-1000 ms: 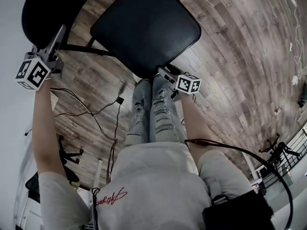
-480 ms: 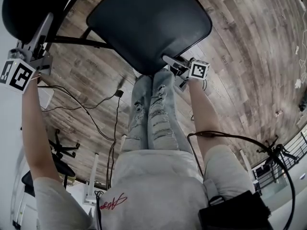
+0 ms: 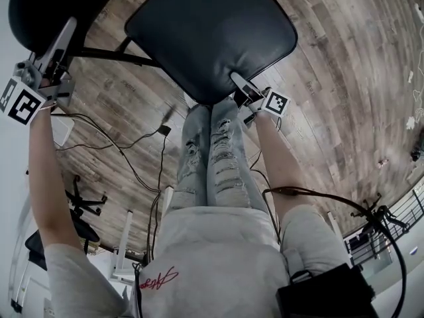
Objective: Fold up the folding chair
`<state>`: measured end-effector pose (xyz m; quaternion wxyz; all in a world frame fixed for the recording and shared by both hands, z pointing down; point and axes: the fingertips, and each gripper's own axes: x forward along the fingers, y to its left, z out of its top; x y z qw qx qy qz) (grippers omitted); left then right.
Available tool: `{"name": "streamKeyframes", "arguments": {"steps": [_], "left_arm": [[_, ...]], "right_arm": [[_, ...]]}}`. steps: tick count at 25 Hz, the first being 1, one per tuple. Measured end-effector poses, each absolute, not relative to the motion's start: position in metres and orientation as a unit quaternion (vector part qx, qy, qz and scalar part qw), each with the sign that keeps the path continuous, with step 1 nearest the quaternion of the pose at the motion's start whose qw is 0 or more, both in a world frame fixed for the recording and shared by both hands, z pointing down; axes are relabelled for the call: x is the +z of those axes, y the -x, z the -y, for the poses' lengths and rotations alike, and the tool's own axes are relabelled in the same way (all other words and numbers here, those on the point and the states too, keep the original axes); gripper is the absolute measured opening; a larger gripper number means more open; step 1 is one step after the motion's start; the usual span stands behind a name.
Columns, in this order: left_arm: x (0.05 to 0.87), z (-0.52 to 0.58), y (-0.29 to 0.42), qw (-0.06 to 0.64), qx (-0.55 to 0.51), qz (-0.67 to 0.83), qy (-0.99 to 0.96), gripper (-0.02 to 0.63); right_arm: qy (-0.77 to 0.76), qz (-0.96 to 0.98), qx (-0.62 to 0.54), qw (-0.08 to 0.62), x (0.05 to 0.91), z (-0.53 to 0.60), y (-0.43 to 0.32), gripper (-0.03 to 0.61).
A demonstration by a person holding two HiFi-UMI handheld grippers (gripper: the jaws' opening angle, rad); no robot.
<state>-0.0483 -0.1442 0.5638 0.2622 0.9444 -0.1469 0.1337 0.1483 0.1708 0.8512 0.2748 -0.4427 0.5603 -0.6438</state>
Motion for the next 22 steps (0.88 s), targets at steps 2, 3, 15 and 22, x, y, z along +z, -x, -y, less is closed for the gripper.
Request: {"name": "streamKeyframes", "arguments": {"steps": [2,3,15,22], "left_arm": [[0.558,0.141,0.047,0.252,0.131,0.148,-0.947,0.092],[0.554,0.139,0.046,0.246,0.131,0.15,-0.949,0.091],[0.497,0.116,0.03,0.171,0.143,0.178,-0.958,0.081],[0.474,0.131,0.031,0.138,0.139,0.176,-0.965,0.081]], "right_arm": [[0.445,-0.56,-0.644,0.27,0.843,-0.164,-0.151,0.256],[0.444,-0.558,-0.648,0.266,0.839,-0.161,-0.15,0.258],[0.47,-0.466,-0.72,0.209,0.763,-0.119,-0.141,0.253],[0.473,-0.412,-0.763,0.158,0.697,-0.056,-0.123,0.244]]}}
